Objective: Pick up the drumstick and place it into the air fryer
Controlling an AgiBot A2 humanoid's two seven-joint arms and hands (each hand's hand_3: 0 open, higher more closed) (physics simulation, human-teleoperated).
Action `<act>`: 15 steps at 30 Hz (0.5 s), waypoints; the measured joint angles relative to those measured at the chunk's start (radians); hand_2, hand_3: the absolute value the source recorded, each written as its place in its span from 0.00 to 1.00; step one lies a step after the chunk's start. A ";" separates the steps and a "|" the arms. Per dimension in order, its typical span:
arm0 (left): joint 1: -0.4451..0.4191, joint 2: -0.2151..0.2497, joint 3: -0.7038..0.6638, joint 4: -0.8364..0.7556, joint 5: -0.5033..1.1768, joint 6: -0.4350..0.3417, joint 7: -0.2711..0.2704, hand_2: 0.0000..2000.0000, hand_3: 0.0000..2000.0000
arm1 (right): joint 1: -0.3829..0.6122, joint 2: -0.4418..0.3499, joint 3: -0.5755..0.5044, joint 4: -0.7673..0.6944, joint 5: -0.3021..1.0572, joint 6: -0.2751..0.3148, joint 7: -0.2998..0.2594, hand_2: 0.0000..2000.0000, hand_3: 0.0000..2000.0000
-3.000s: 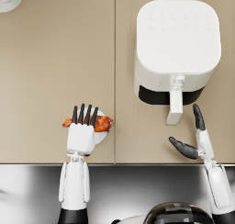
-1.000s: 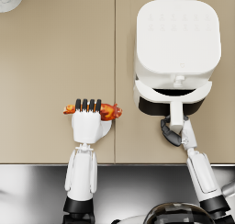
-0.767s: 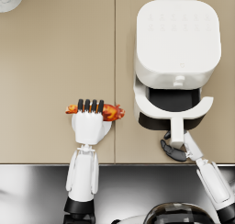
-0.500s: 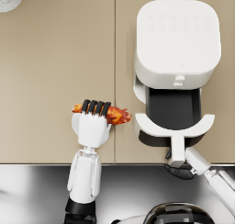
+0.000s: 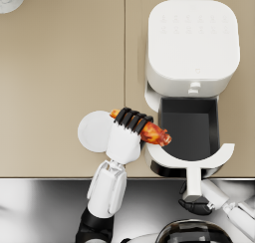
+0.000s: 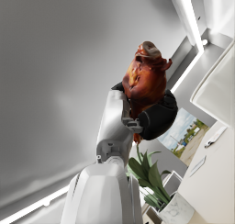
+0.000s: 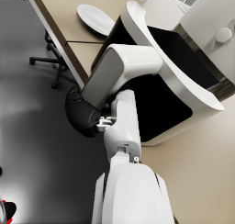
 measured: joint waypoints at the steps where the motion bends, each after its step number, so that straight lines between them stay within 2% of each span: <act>1: 0.014 0.017 0.015 0.010 0.000 -0.001 0.000 1.00 1.00 | -0.001 0.000 0.001 0.000 0.000 -0.001 -0.001 1.00 1.00; 3: 0.045 0.057 0.048 0.037 -0.001 -0.002 0.000 1.00 1.00 | -0.004 0.001 0.004 0.000 0.000 -0.004 -0.004 1.00 1.00; 4: 0.108 -0.002 0.151 0.054 -0.002 -0.006 0.000 1.00 1.00 | -0.004 0.002 0.004 0.000 0.000 -0.003 -0.005 1.00 1.00; 5: 0.125 -0.001 0.170 0.074 -0.001 -0.011 0.000 1.00 1.00 | -0.004 0.002 0.004 0.000 0.000 -0.002 -0.005 1.00 1.00; 9: 0.173 0.077 0.251 0.152 -0.001 -0.009 0.001 1.00 1.00 | -0.004 0.003 0.004 0.001 0.001 -0.003 -0.005 1.00 1.00; 10: 0.216 0.051 0.316 0.173 -0.002 -0.009 0.001 1.00 1.00 | -0.004 0.003 0.004 0.001 0.001 -0.003 -0.005 1.00 1.00; 13: 0.243 0.083 0.353 0.238 -0.001 -0.011 0.002 1.00 1.00 | -0.004 0.003 0.004 0.001 0.001 -0.003 -0.005 1.00 1.00; 14: 0.247 0.091 0.360 0.255 -0.001 -0.011 0.002 0.32 0.84 | -0.004 0.003 0.004 0.001 0.001 -0.003 -0.005 1.00 1.00; 15: 0.247 0.095 0.366 0.267 -0.001 0.007 0.000 0.00 0.67 | -0.004 0.003 0.004 0.001 0.001 -0.003 -0.005 1.00 1.00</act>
